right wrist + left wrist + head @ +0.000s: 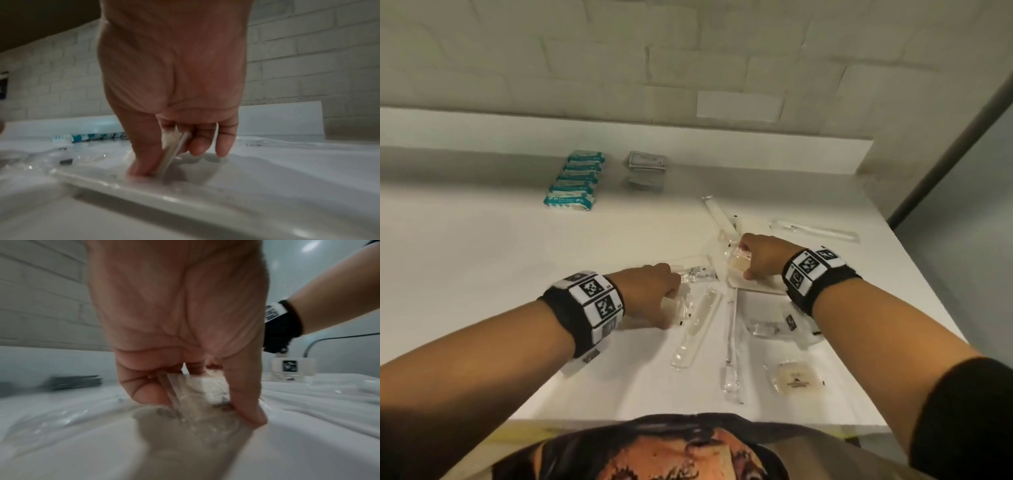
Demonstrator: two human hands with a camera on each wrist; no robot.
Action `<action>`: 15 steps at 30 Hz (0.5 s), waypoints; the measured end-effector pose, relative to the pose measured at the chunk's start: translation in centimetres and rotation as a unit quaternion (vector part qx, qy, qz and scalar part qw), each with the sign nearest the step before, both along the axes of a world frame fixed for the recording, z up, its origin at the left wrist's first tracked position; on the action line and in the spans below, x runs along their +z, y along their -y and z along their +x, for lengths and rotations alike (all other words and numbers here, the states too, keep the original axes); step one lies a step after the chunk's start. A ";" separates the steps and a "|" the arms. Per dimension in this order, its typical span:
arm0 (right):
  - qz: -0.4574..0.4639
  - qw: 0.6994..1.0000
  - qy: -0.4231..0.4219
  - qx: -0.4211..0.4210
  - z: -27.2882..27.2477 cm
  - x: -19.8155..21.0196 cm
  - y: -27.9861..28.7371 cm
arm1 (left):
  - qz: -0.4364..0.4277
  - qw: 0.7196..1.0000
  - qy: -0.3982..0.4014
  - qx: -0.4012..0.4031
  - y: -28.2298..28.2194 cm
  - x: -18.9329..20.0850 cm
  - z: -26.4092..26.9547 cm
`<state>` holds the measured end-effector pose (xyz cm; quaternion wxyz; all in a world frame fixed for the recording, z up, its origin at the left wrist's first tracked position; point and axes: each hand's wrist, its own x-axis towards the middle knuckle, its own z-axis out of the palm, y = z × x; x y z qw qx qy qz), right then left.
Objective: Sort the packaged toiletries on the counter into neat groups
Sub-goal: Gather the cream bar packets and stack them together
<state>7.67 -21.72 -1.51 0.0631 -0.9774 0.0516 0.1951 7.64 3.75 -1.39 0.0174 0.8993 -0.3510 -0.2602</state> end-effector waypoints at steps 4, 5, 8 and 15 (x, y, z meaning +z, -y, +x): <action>-0.002 0.999 0.036 0.016 -1.0 0.5 1.1 | -0.002 0.996 -0.035 0.078 -0.1 -0.2 -0.2; 0.017 0.998 0.051 0.016 -1.5 0.8 1.4 | 0.004 0.996 -0.027 0.084 0.0 -0.1 -0.3; 0.074 0.994 0.063 0.041 -4.0 2.6 2.8 | 0.008 0.995 0.003 0.104 0.8 0.2 -1.0; 0.115 0.960 -0.177 0.182 -11.9 3.5 3.3 | -0.144 0.972 -0.021 0.182 3.9 1.5 -0.4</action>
